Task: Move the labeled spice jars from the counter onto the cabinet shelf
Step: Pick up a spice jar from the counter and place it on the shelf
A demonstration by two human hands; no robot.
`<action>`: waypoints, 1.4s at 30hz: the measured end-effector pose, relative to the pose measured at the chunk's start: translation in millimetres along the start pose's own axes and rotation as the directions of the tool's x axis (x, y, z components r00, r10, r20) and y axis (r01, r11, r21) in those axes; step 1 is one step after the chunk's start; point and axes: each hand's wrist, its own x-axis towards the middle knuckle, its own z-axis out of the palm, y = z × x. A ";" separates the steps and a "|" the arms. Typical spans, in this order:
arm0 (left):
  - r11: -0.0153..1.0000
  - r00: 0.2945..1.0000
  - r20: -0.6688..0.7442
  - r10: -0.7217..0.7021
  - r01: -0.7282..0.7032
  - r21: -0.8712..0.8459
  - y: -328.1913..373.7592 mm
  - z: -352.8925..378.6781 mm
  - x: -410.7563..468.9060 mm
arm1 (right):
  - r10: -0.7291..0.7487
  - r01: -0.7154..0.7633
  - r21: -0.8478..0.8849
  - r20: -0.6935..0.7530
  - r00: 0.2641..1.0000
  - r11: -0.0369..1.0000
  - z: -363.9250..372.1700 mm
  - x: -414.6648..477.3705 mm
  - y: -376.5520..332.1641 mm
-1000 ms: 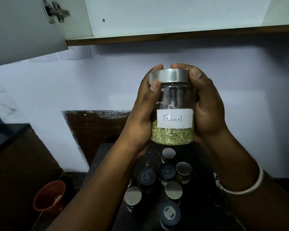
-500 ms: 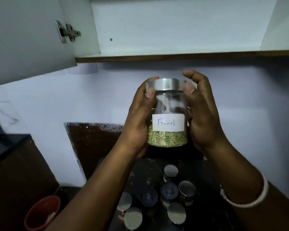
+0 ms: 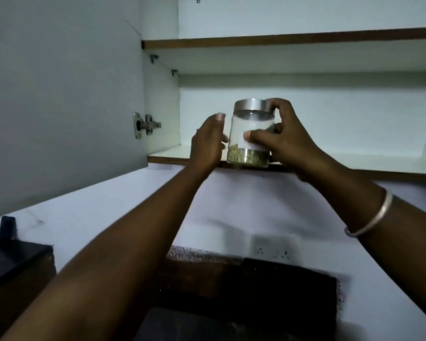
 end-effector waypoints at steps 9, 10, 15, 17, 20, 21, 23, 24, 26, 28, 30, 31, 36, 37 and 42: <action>0.598 0.963 0.249 -0.102 -0.140 0.789 -94.4 -42.8 88.2 | 0.010 -0.015 -0.111 -0.041 0.999 0.994 95.6 177.8 47.2; 0.606 0.966 0.244 -0.091 -0.141 0.783 -96.6 -43.9 88.1 | 0.044 -0.047 -0.105 -0.026 0.999 0.993 108.7 193.3 55.6; 0.567 0.977 0.185 0.104 -0.211 0.796 -103.9 -45.6 82.7 | 0.144 -0.134 -0.138 0.069 0.987 0.981 168.2 260.4 93.9; 0.552 0.973 0.147 0.178 -0.222 0.804 -106.7 -43.7 82.1 | 0.155 -0.132 -0.196 0.105 0.982 0.972 186.3 276.9 107.4; 0.552 0.964 0.113 0.242 -0.232 0.801 -113.7 -43.0 83.4 | 0.173 -0.137 -0.226 0.146 0.974 0.964 207.2 292.0 124.4; 0.555 0.961 0.106 0.255 -0.236 0.798 -114.2 -42.6 83.1 | 0.169 -0.129 -0.238 0.158 0.973 0.963 212.0 293.2 127.0; 0.568 0.959 0.094 0.266 -0.234 0.789 -113.5 -41.5 82.6 | 0.166 -0.113 -0.289 0.166 0.972 0.951 219.4 295.9 129.6; 0.573 0.961 0.091 0.262 -0.231 0.786 -113.9 -41.4 82.9 | 0.171 -0.113 -0.318 0.163 0.972 0.941 222.3 295.8 130.0; 0.569 0.963 0.088 0.253 -0.222 0.792 -112.8 -40.4 83.5 | 0.162 -0.095 -0.360 0.161 0.974 0.928 225.5 293.6 128.3; 0.547 0.966 0.084 0.246 -0.210 0.810 -112.9 -40.7 84.6 | 0.162 -0.086 -0.392 0.166 0.973 0.916 226.5 290.6 126.7; 0.550 0.966 0.081 0.244 -0.207 0.809 -113.2 -41.0 84.8 | 0.171 -0.079 -0.431 0.178 0.969 0.899 225.2 288.0 126.3; 0.554 0.965 0.080 0.249 -0.210 0.806 -112.6 -41.6 84.2 | 0.173 -0.070 -0.466 0.182 0.968 0.882 223.9 286.8 126.7; 0.545 0.952 0.093 0.293 -0.246 0.801 -110.3 -40.5 81.3 | 0.298 -0.135 -0.557 0.212 0.931 0.819 209.6 272.5 114.1; 0.546 0.951 0.089 0.297 -0.246 0.801 -110.5 -40.1 81.0 | 0.334 -0.195 -0.492 0.211 0.919 0.848 205.0 268.1 107.4; 0.507 0.960 0.099 0.262 -0.224 0.833 -104.7 -41.7 79.4 | 0.483 -0.326 -0.409 0.377 0.790 0.852 158.3 229.8 85.5</action>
